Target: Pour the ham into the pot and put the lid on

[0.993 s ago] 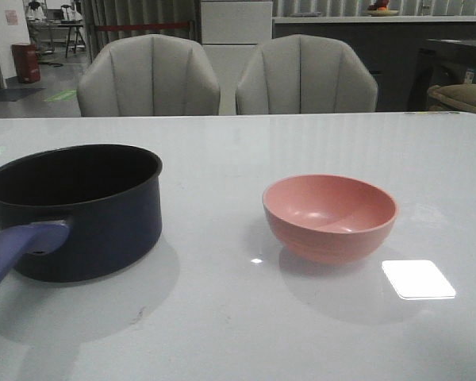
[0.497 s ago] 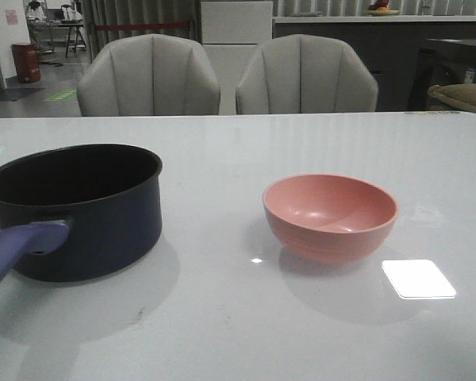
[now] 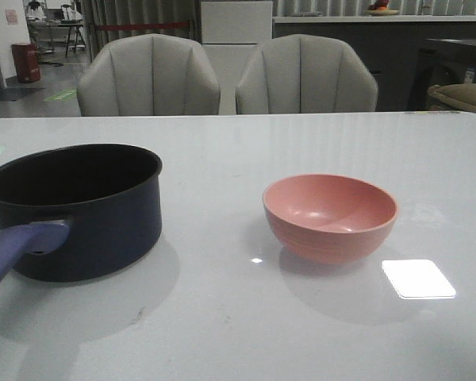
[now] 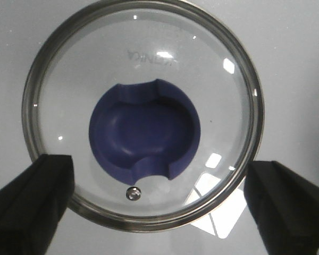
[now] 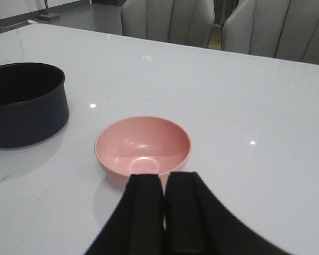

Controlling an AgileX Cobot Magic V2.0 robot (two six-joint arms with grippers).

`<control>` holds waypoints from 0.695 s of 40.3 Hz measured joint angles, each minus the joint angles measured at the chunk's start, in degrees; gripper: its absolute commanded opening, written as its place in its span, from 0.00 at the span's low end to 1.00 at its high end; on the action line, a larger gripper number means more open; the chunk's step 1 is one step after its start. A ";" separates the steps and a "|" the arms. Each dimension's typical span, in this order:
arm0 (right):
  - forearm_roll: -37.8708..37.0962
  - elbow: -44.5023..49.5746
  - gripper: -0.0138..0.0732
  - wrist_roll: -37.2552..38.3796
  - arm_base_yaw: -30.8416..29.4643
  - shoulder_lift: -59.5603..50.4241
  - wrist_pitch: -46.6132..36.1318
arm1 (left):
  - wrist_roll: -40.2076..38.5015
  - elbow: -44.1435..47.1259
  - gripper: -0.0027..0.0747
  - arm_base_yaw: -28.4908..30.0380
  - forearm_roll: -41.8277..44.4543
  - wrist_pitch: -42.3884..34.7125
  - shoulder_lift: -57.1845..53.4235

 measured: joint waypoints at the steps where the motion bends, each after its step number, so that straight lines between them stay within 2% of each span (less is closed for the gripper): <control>1: 0.00 0.00 0.34 0.00 0.00 0.00 0.00 | 0.00 -0.47 0.91 0.11 0.00 0.00 0.49; 15: 0.00 0.00 0.34 0.00 0.00 0.00 0.00 | 0.31 -6.11 0.91 0.68 -0.78 2.64 7.67; 28: 0.00 0.00 0.34 0.00 0.00 0.00 0.00 | 1.93 -6.86 0.91 2.60 -1.52 3.80 10.79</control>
